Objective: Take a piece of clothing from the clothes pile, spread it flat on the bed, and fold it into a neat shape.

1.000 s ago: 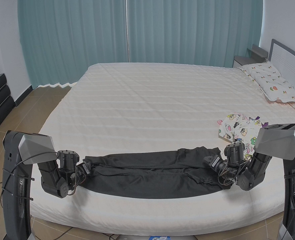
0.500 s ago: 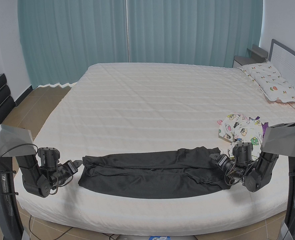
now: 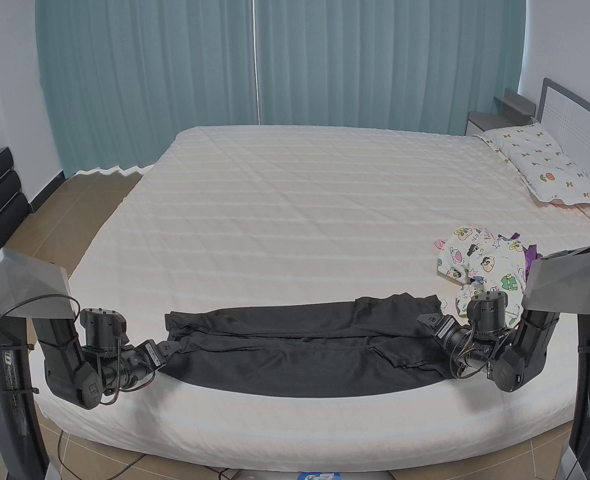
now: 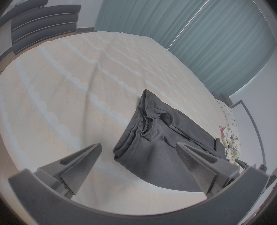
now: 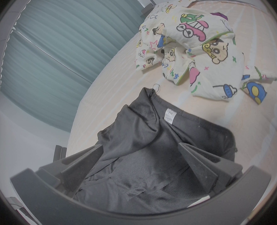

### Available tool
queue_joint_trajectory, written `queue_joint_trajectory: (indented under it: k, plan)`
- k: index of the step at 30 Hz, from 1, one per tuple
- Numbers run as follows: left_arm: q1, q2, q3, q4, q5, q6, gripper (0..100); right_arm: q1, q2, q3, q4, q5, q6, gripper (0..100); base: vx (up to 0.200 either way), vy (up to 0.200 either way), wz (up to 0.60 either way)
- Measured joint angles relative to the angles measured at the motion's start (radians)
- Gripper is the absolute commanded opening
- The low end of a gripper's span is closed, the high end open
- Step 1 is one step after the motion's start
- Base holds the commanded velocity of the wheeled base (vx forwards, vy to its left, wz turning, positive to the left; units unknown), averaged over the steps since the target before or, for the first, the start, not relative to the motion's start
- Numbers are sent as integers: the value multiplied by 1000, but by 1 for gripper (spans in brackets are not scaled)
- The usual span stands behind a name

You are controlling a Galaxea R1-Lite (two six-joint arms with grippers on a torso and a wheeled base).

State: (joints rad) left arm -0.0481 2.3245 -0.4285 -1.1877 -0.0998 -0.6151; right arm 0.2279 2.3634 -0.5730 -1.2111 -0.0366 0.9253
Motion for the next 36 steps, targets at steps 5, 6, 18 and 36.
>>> queue_joint_trajectory:
  k: [5, 6, 18, 36]
  plan:
    - [-22, 28, -16, -14, 55, 0, 100, 1, 0, 2, 0, 7, 3, 100, 0, 0, 0]
    - [-25, 32, -18, -17, 59, 0, 100, 1, 0, 2, 0, 7, 3, 100, 0, 0, 0]
    - [-39, 63, -17, -26, 75, 2, 100, 2, 0, 3, -4, 7, 3, 100, 0, 0, 0]
    - [-66, 93, -45, -25, 159, 35, 0, 2, 4, 1, -6, 8, 3, 100, 0, 0, 0]
